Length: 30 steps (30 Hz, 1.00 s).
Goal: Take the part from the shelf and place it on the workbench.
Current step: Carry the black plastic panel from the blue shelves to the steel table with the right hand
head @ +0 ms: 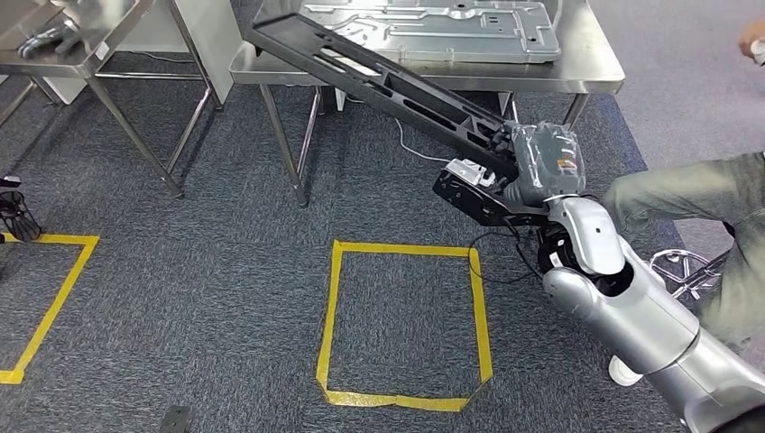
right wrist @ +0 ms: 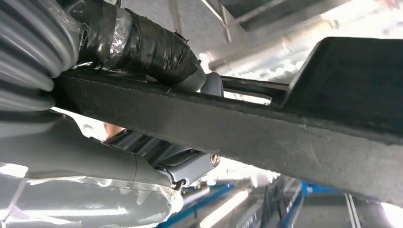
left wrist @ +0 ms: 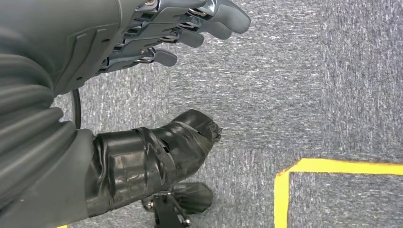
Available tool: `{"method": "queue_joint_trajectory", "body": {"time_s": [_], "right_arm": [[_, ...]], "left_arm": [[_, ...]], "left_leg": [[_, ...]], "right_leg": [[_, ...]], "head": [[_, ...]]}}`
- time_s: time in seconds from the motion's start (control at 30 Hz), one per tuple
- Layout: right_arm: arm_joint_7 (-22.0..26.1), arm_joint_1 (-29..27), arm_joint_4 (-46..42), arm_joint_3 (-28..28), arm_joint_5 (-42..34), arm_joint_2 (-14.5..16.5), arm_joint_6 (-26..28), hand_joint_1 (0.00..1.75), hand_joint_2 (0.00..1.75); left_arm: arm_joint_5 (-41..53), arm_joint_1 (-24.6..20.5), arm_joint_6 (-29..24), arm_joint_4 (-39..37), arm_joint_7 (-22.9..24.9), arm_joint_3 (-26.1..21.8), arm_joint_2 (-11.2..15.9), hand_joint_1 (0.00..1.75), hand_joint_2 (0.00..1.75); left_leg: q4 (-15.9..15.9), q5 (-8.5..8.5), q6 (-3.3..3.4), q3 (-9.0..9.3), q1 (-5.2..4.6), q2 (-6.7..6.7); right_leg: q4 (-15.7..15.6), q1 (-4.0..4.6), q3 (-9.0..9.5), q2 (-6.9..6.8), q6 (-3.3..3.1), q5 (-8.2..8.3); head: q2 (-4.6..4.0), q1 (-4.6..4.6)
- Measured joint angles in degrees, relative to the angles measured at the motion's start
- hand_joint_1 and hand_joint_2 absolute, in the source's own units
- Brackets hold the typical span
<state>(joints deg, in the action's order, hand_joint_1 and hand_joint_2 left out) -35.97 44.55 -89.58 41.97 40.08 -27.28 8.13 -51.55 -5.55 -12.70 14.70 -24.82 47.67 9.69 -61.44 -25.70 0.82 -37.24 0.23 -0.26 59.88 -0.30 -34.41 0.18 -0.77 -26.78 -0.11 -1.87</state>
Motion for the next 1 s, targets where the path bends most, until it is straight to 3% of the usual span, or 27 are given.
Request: {"method": "queue_joint_trajectory", "body": {"time_s": [0.13,0.2,0.3,0.33,0.37,0.43,0.5,0.63,0.7,0.8,0.83,0.87,0.9,0.97,1.0], "right_arm": [[0.68,-1.17,-0.26,-0.61,1.54,-0.03,1.18,1.75,1.75],[1.06,-1.71,-0.43,-0.95,2.06,-0.11,1.1,1.75,1.75],[1.37,-2.45,-0.56,-1.51,2.33,-0.2,0.93,1.75,1.75],[1.34,-2.82,-0.57,-1.65,2.41,-0.2,0.8,1.75,1.75],[1.32,-3.16,-0.58,-1.75,2.56,-0.22,0.63,1.75,1.75],[1.32,-3.48,-0.61,-1.84,2.99,-0.26,0.3,1.75,1.75],[1.38,-3.53,-0.73,-2.0,3.29,-0.29,0.14,1.75,1.75],[1.32,-3.95,-1.04,-2.21,3.55,-0.34,0.0,1.75,1.75],[1.28,-3.99,-1.19,-2.39,3.85,-0.4,-0.13,1.75,1.75],[1.28,-4.06,-1.32,-2.73,4.42,-0.43,-0.47,1.75,1.75],[1.28,-4.14,-1.32,-2.75,4.57,-0.42,-0.62,1.75,1.75],[1.28,-4.23,-1.32,-2.75,4.7,-0.39,-0.75,1.75,1.75],[1.28,-4.32,-1.32,-2.75,4.82,-0.37,-0.83,1.75,1.75],[1.28,-4.43,-1.32,-2.75,5.0,-0.25,-0.81,1.75,1.75],[1.29,-4.41,-1.33,-2.76,5.07,-0.16,-0.74,1.75,1.75]], "left_arm": [[0.07,-0.06,-0.07,0.0,0.53,0.01,0.12,0.0,1.75],[0.05,-0.03,-0.13,0.01,0.71,0.02,0.13,0.0,1.75],[0.05,-0.16,-0.15,0.0,1.17,0.02,0.14,0.0,1.75],[0.07,-0.12,-0.13,0.0,1.37,0.02,0.14,0.0,1.75],[0.1,-0.06,-0.1,0.01,1.55,0.02,0.14,0.0,1.75],[0.2,0.04,-0.04,0.01,1.78,0.02,0.13,0.0,1.75],[0.29,-0.02,-0.01,0.01,1.87,0.02,0.13,0.0,1.75],[0.42,-0.1,0.08,0.01,2.13,0.02,0.15,0.0,1.75],[0.54,-0.14,0.13,0.01,2.27,0.02,0.18,0.0,1.75],[0.78,-0.16,0.15,0.01,2.44,0.02,0.26,0.0,1.75],[0.86,-0.08,0.2,0.01,2.51,0.02,0.26,0.0,1.75],[0.95,0.0,0.26,0.0,2.56,0.02,0.26,0.0,1.75],[1.0,0.04,0.33,0.0,2.6,0.02,0.28,0.0,1.75],[0.98,0.02,0.55,0.0,2.59,0.02,0.46,0.0,1.75],[0.96,0.0,0.7,0.0,2.55,0.02,0.64,0.0,1.75]], "left_leg": [[2.81,-0.14,0.62,1.49,-0.19,-0.01],[3.69,-0.01,1.12,2.32,0.14,0.01],[3.88,-0.33,1.66,2.88,0.24,-0.05],[3.84,-0.51,1.71,3.03,0.27,-0.09],[3.76,-0.74,1.68,3.21,0.3,-0.14],[3.33,-1.39,1.36,3.64,0.41,-0.23],[2.62,-2.17,0.74,3.68,0.3,-0.28],[2.43,-2.74,-0.44,3.62,0.22,-0.29],[0.36,-4.01,-1.01,2.81,0.33,-0.15],[-9.85,-7.66,-1.56,-2.71,0.42,-0.03],[-12.55,-7.99,-1.62,-4.52,0.42,-0.03],[-13.36,-7.25,-1.61,-5.5,0.42,-0.03],[-12.22,-5.66,-1.52,-5.49,0.42,-0.03],[-4.95,-1.14,-1.02,-2.8,0.36,-0.02],[-1.57,0.21,-0.72,-1.32,0.18,-0.02]], "right_leg": [[-0.35,-0.05,0.13,-0.01,1.13,-0.15],[1.94,-0.02,-0.74,-0.06,1.68,-1.59],[11.88,-0.26,-6.18,-0.07,2.18,-5.37],[14.07,-0.39,-7.68,-0.08,2.31,-5.53],[14.35,-0.54,-8.27,-0.08,2.42,-4.65],[8.82,-0.85,-6.32,-0.1,2.56,-0.4],[2.66,-0.88,-3.49,-0.04,2.43,2.05],[0.41,-0.63,-2.41,0.07,1.3,1.66],[0.03,-0.79,-1.81,0.02,0.6,1.49],[-0.14,-0.69,-1.06,-0.09,-0.14,0.98],[-0.14,-0.61,-0.85,-0.07,-0.26,0.79],[-0.13,-0.54,-0.57,-0.04,-0.31,0.57],[-0.13,-0.5,-0.27,-0.01,-0.29,0.35],[-0.19,-0.43,0.54,0.02,-0.14,-0.19],[-0.24,-0.36,0.79,0.02,0.02,-0.41]], "head": [[0.0,0.03],[0.0,0.16],[0.0,0.29],[0.0,0.29],[0.0,0.31],[0.0,0.31],[0.0,0.27],[0.0,0.18],[0.0,0.04],[0.0,-0.13],[0.0,-0.14],[0.0,-0.14],[0.0,-0.14],[0.0,-0.11],[0.0,-0.1]]}}
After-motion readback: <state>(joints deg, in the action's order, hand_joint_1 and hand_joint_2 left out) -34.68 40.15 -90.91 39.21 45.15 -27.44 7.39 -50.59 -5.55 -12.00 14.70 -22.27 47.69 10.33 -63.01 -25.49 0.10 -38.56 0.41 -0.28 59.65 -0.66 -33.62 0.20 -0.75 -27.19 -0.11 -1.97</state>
